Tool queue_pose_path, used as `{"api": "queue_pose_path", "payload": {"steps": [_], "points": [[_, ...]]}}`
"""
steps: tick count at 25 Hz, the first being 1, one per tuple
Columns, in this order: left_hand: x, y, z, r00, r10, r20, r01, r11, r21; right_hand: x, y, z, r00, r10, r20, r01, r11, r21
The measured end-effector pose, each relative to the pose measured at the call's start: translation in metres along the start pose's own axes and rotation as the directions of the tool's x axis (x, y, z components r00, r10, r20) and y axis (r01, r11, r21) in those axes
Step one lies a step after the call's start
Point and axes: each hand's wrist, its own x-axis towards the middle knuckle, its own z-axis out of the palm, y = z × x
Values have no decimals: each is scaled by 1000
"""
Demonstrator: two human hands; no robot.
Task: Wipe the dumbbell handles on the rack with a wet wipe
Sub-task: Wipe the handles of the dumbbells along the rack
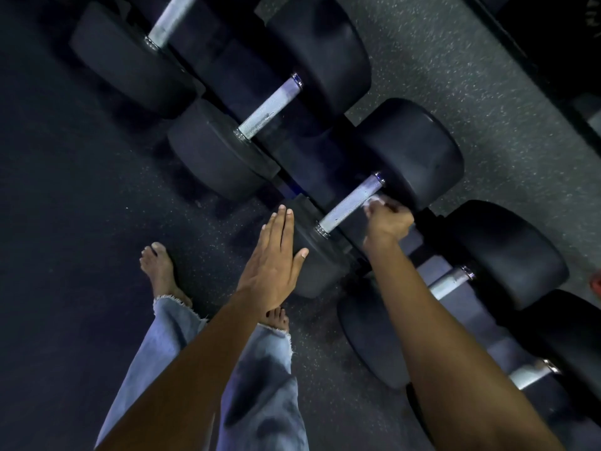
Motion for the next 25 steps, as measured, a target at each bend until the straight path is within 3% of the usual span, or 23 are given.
{"api": "queue_pose_path", "payload": {"steps": [2, 5, 7, 9, 12, 14, 16, 18, 19, 22, 25], "points": [[0, -2, 1, 1000, 10, -1, -10, 1000, 4, 3, -11, 1, 996, 88, 21, -90, 968, 233], [1, -5, 4, 999, 26, -23, -26, 1000, 13, 2, -8, 1, 994, 84, 73, -101, 956, 274], [1, -6, 5, 999, 32, -34, -32, 999, 3, -2, 3, 0, 997, 20, 75, -31, 987, 159], [1, -6, 5, 999, 30, -29, -30, 999, -16, -11, 17, -8, 993, -62, 98, 68, 996, -64], [1, -5, 3, 999, 25, -21, -26, 999, -29, -29, 36, -25, 958, -114, 263, 215, 892, -398], [1, -5, 0, 1000, 25, -4, -25, 999, -25, -30, 36, -27, 966, -75, 247, 189, 858, -479], [0, -5, -3, 999, 29, 21, -28, 999, -24, -12, 25, -19, 995, -1, 97, 29, 957, -288], [0, -6, -7, 998, 43, 38, -42, 999, -12, 6, 9, -6, 988, 97, 120, -107, 991, 76], [1, -7, -8, 998, 50, 37, -50, 999, -5, 11, 3, 0, 979, 107, 172, -132, 980, 146], [0, -8, -8, 998, 58, 35, -58, 998, -1, 6, 0, 6, 910, 153, 386, -183, 982, 42], [1, -12, -4, 997, 70, 15, -70, 997, 15, 2, 15, 3, 820, 261, 510, -266, 962, -64]]}}
